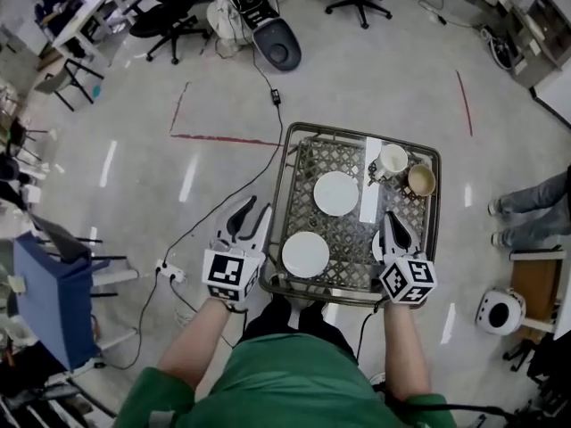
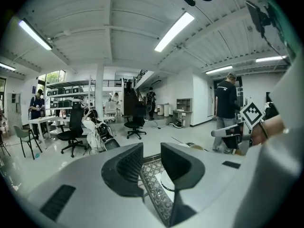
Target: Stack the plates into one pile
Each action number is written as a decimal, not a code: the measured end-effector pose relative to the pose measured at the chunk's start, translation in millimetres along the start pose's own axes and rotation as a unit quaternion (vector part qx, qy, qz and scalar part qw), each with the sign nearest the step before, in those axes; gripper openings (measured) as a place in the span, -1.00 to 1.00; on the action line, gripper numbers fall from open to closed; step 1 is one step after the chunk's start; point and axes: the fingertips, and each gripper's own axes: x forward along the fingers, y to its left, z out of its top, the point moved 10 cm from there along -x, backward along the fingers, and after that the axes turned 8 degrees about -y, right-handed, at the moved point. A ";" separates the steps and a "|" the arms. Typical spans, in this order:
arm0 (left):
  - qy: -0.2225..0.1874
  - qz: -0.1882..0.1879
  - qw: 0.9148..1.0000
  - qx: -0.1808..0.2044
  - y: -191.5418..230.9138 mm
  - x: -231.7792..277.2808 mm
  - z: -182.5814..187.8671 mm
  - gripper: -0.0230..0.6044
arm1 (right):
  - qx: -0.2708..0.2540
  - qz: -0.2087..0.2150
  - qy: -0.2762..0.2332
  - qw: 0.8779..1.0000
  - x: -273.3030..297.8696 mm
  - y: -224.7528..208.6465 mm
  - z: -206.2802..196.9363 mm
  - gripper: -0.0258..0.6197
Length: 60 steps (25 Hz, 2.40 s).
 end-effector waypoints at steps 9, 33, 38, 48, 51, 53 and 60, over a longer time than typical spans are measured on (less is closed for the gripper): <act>0.036 -0.019 0.999 -0.015 13.7 9.3 -31.2 -0.53 | 0.216 -0.031 0.065 0.974 49.7 -39.9 -88.4 -0.83; 0.096 -0.009 0.995 -0.034 25.5 -31.2 -62.4 -0.53 | 0.418 -0.121 0.150 0.888 120.9 -83.5 -232.6 -0.49; 0.100 -0.009 0.994 -0.049 25.0 -34.5 -67.0 -0.53 | 0.403 -0.121 0.163 0.893 123.8 -79.8 -233.0 -0.75; 0.101 -0.030 0.993 -0.045 10.6 -27.1 -70.3 -0.53 | 0.418 -0.043 0.110 0.901 105.6 -72.0 -212.1 -0.82; 0.097 -0.036 0.994 -0.042 6.1 -27.9 -69.0 -0.53 | 0.414 -0.025 0.103 0.904 97.7 -68.3 -204.1 -0.82; 0.095 -0.038 0.994 -0.044 3.6 -28.0 -68.6 -0.53 | 0.416 -0.013 0.100 0.904 91.9 -65.4 -198.4 -0.82; 0.088 -0.045 0.994 -0.050 -6.6 -32.9 -69.0 -0.53 | 0.417 0.016 0.114 0.902 63.1 -43.0 -194.0 -0.82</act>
